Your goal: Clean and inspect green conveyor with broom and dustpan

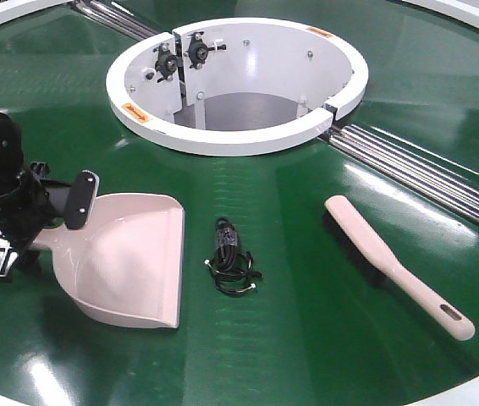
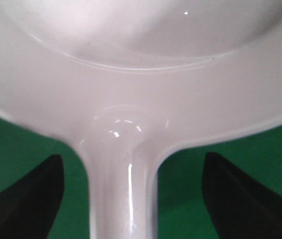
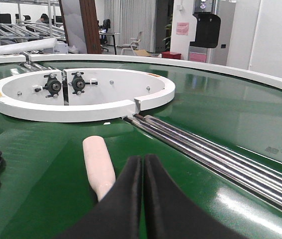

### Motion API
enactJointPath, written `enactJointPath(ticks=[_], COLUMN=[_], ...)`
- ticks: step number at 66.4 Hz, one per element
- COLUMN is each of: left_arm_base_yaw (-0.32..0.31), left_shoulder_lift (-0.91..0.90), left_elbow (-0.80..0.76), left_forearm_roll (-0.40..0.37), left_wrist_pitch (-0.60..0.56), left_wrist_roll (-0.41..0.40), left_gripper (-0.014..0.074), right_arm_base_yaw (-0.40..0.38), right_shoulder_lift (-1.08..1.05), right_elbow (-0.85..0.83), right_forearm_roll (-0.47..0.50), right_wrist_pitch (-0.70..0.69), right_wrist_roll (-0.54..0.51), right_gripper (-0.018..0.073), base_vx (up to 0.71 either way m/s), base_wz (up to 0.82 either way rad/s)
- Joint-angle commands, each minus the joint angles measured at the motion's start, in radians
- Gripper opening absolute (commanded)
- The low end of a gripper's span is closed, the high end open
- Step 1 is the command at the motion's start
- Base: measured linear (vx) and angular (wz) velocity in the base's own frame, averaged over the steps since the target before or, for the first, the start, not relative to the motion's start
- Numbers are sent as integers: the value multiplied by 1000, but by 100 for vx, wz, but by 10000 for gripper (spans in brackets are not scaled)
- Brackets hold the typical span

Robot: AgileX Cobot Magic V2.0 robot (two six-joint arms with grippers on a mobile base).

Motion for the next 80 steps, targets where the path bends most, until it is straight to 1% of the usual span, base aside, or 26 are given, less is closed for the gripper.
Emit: enactJointPath(ticks=[1,12,19,23,34,40,47,51,68,74,80], left_arm_base_yaw=[-1,-1,-1,-1,-1,-1,-1,-1,-2,-2,-5], left_shoulder_lift=[-29,-12,-4,-1,-2,-4,-18,-27,-76,-77,-74], left_elbow=[-28,-28,-28,-28,-28,-28,-28,-28,-28,-28,-28], left_forearm_roll=[14,13,15,17,59,65,65,65,55,55,37], left_wrist_pitch=[-25,-43,-43,-43,-30,-7,-4,-6,9,13,5], left_wrist_roll=[-8,-9,-9,-9,-9,-9,-9,-9,-12,-49,-93], left_gripper=[544,519,458,405,195,83,7,-9,-6,-6,-6], right_arm_base_yaw=[-6,-6,-6,-6,-6,-6,-6,-6,-6,-6,-6], right_shoulder_lift=[-10,-10,-10,-10,-10,-10,-10,-10,-10,-10,-10], right_elbow=[3,3,3,3,3,3,3,3,3,3,3], right_forearm_roll=[0,0,0,0,0,0,0,0,0,0,0], right_wrist_pitch=[-70,-70,-70,-70,-70,-70,-70,-70,-70,-70,-70], right_wrist_roll=[-1,-1,-1,-1,-1,-1,-1,-1,-1,-1,-1], right_gripper=[-8,-8,-8,-8,-8,-8,-8,-8,-8,-8,-8], base_vx=[0,0,0,0,0,0,0,0,0,0,0], base_wz=[0,0,0,0,0,0,0,0,0,0,0])
